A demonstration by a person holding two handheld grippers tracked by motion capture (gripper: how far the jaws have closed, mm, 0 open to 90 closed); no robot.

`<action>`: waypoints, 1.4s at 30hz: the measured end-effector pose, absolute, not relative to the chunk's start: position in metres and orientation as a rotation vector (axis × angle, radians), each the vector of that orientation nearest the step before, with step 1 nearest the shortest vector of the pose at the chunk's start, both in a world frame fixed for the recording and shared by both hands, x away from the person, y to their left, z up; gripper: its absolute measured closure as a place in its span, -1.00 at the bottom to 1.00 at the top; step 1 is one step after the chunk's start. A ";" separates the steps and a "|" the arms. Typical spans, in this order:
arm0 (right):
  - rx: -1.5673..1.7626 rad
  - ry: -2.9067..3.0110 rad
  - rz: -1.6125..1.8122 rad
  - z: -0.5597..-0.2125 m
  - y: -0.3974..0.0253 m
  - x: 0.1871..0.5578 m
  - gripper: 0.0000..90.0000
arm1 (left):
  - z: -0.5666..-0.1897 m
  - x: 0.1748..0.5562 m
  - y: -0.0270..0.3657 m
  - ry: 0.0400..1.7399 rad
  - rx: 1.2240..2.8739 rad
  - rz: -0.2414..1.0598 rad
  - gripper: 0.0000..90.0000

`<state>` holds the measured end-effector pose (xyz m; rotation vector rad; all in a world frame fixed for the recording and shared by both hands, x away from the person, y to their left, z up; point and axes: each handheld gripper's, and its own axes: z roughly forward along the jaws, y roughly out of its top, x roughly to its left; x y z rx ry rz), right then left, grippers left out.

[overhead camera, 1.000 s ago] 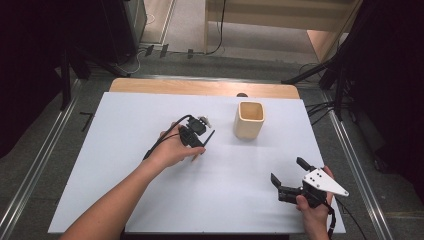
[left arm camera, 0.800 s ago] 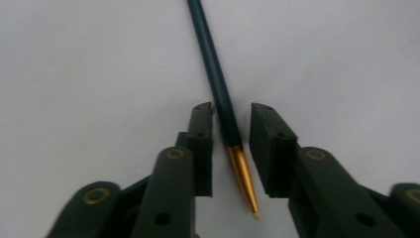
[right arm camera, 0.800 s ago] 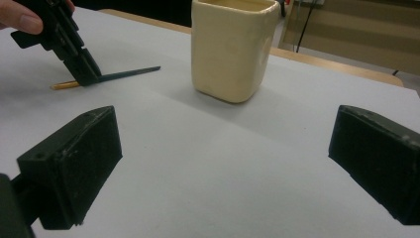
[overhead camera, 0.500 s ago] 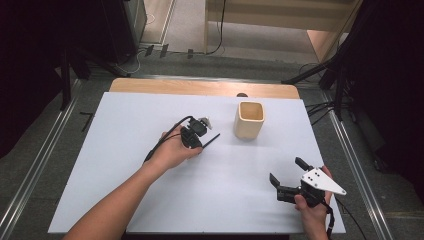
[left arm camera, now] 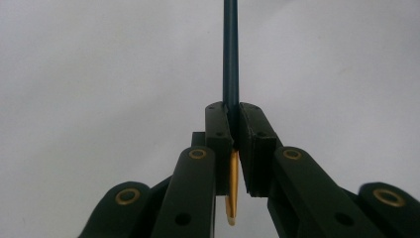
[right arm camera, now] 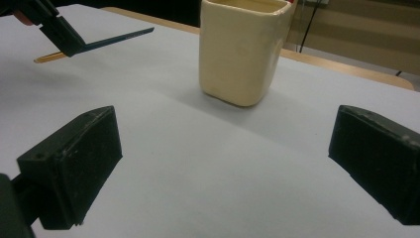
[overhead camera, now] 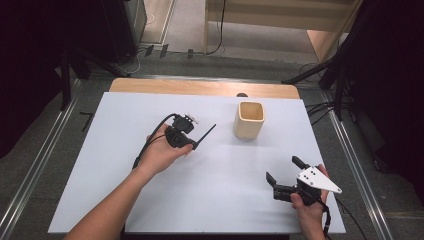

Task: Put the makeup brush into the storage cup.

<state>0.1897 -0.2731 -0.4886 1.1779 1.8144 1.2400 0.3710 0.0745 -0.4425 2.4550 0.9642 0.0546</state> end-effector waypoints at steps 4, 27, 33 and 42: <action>1.157 1.822 1.249 -0.485 -0.265 0.193 -0.99 | -0.441 0.363 0.086 0.958 2.410 0.066 0.88; 1.137 1.816 1.297 -0.455 -0.223 0.220 -0.99 | -0.441 0.323 0.122 0.931 2.136 0.084 0.88; 1.159 1.806 1.312 -0.446 -0.208 0.232 -0.99 | -0.440 0.319 0.125 0.912 2.076 0.081 0.88; 1.182 1.769 1.342 -0.432 -0.182 0.249 -0.92 | -0.441 0.316 0.125 0.880 2.020 0.078 0.88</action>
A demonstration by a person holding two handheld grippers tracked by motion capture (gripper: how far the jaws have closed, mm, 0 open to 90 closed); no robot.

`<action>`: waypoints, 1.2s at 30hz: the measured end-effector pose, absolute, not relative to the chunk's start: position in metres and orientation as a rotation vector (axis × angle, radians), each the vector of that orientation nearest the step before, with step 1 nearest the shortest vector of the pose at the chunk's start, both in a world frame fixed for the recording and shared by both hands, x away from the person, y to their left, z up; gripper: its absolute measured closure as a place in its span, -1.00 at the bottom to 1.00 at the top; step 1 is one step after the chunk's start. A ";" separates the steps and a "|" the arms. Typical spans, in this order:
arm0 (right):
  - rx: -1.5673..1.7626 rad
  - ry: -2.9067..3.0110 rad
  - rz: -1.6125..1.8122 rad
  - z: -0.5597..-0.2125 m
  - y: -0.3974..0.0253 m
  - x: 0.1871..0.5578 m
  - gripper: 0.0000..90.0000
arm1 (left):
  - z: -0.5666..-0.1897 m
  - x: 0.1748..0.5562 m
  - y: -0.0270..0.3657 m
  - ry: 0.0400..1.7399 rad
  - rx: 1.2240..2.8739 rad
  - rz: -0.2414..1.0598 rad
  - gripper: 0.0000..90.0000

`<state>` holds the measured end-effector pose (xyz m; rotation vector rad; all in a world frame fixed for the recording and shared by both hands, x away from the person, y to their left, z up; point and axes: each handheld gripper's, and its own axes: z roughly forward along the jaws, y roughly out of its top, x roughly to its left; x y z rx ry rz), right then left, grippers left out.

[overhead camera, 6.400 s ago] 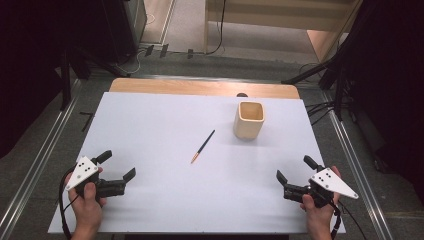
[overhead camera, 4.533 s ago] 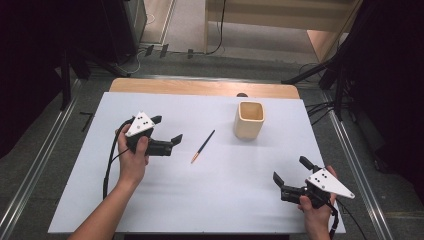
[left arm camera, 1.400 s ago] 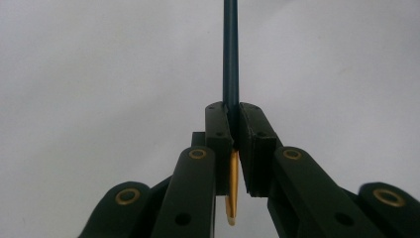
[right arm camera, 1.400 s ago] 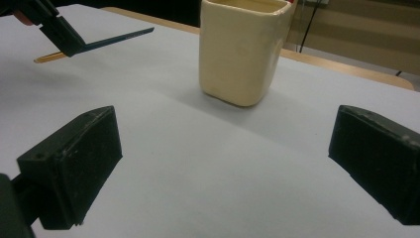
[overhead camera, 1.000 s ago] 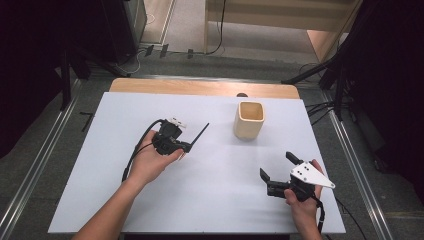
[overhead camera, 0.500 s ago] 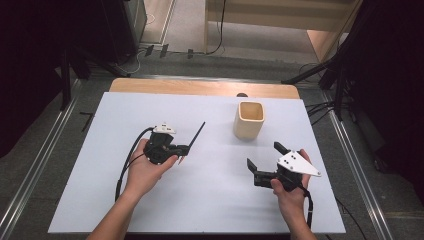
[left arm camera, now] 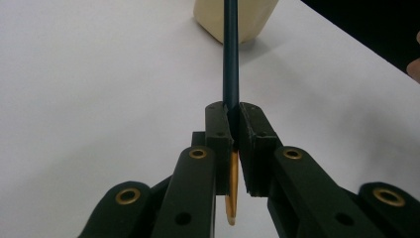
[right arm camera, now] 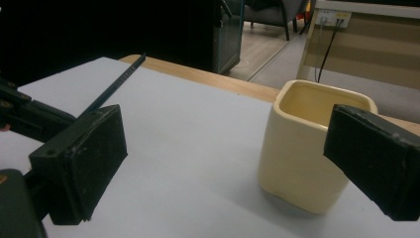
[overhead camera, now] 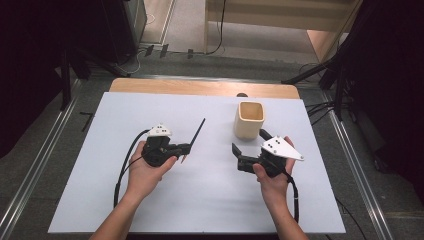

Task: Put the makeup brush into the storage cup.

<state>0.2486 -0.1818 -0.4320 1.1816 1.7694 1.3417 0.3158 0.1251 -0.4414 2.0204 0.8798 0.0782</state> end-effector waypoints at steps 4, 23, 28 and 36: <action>1.218 1.763 1.373 -0.430 -0.167 0.260 -0.87 | -0.444 0.314 0.125 0.872 1.983 0.064 0.88; 1.388 1.731 1.478 -0.434 -0.139 0.259 -0.59 | -0.460 0.303 0.106 0.809 1.870 0.083 0.88; 1.419 1.724 1.510 -0.437 -0.133 0.258 -0.40 | -0.462 0.298 0.102 0.788 1.851 0.091 0.88; 1.489 1.743 1.609 -0.442 -0.126 0.257 -0.06 | -0.464 0.292 0.096 0.772 1.815 0.121 0.88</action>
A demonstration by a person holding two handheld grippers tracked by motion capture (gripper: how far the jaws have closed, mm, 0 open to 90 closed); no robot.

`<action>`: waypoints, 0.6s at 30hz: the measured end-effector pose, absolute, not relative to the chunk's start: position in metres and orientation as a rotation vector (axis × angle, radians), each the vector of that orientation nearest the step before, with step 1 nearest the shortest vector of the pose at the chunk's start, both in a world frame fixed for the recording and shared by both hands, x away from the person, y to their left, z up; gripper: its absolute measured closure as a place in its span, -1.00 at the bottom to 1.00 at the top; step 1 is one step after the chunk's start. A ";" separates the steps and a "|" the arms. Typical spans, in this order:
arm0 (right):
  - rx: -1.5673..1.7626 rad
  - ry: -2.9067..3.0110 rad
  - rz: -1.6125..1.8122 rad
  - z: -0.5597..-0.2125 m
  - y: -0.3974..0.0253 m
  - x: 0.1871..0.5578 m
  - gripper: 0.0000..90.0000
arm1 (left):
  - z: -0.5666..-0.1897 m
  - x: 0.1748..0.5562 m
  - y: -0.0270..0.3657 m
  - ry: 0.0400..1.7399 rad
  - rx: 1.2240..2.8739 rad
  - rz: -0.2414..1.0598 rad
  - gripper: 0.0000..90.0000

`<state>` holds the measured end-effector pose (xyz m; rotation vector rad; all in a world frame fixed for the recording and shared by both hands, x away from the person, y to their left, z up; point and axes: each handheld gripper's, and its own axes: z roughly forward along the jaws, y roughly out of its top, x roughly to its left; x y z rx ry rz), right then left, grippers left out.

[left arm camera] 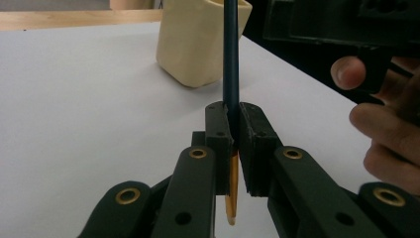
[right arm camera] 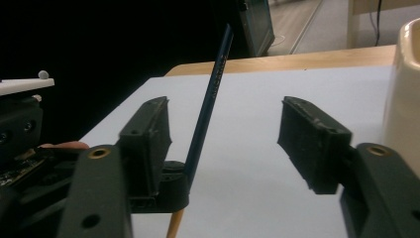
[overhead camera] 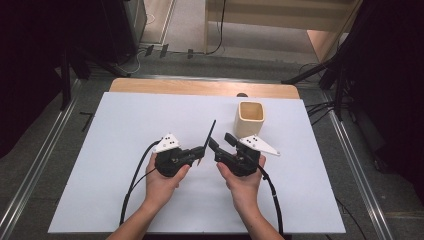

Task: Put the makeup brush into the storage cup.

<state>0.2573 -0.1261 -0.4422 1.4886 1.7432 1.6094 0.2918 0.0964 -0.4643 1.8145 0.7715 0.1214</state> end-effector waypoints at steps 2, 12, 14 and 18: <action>1.496 1.755 1.623 -0.444 -0.125 0.258 -0.02 | -0.465 0.291 0.095 0.765 1.817 0.123 0.88; 1.599 1.754 1.675 -0.452 -0.127 0.263 0.26 | -0.466 0.281 0.084 0.707 1.806 0.149 0.88; 1.640 1.757 1.705 -0.455 -0.129 0.265 0.33 | -0.466 0.279 0.083 0.701 1.804 0.157 0.88; 1.680 1.749 1.753 -0.461 -0.130 0.266 0.46 | -0.468 0.278 0.081 0.690 1.811 0.174 0.88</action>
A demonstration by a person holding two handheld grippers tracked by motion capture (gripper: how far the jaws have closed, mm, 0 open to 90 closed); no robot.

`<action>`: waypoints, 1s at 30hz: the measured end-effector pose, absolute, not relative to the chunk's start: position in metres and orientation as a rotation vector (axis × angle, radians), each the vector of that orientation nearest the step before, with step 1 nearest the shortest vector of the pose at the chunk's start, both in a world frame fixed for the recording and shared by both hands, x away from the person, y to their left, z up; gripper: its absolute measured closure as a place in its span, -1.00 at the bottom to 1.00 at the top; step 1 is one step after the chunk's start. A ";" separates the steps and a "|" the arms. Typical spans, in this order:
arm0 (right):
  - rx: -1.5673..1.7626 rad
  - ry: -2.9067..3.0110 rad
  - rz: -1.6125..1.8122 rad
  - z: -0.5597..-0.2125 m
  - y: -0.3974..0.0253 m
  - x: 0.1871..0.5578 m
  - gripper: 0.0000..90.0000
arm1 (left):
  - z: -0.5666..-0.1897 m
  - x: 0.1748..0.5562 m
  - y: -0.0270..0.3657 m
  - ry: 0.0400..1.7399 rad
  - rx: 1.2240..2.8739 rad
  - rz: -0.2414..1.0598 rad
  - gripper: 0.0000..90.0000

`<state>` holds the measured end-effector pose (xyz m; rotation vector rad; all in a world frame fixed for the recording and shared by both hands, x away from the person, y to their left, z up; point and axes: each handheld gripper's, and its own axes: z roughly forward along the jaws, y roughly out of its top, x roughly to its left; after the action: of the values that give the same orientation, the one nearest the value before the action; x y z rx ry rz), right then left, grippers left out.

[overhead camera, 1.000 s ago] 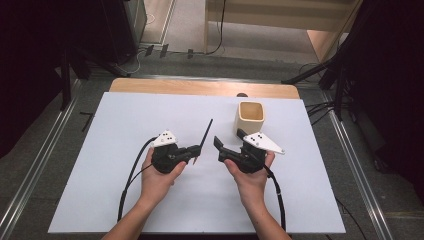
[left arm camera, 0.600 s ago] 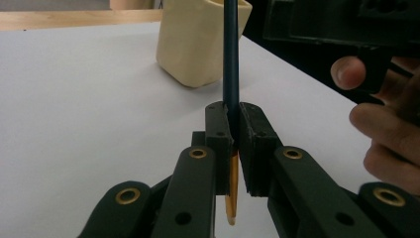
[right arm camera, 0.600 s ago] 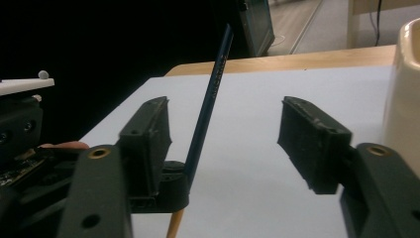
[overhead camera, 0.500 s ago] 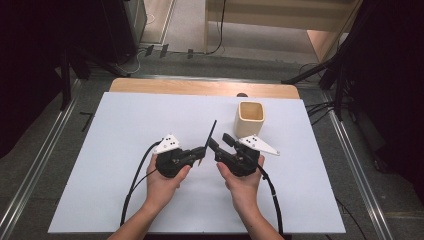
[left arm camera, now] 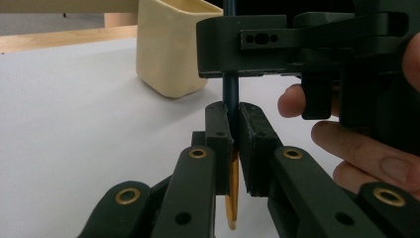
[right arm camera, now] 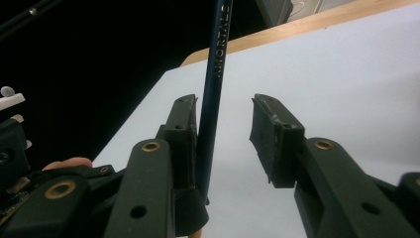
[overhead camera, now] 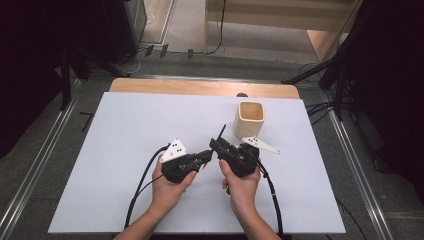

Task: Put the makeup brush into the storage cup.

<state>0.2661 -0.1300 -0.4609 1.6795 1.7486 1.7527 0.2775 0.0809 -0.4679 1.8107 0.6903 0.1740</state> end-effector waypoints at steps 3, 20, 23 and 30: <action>1.677 1.748 1.777 -0.461 -0.129 0.266 0.53 | -0.469 0.277 0.080 0.688 1.811 0.182 0.88; 1.462 1.781 1.645 -0.458 -0.131 0.260 0.88 | -0.463 0.291 0.095 0.680 1.853 0.111 0.17; 1.398 1.792 1.572 -0.458 -0.131 0.260 0.88 | -0.456 0.294 0.103 0.695 1.840 0.080 0.24; 1.125 1.879 1.325 -0.464 -0.117 0.258 0.88 | -0.437 0.299 0.118 0.744 1.830 -0.010 0.36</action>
<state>0.2582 -0.1169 -0.4643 1.1254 1.8795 1.3245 0.2990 0.1181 -0.4371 1.8301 0.7438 -0.0104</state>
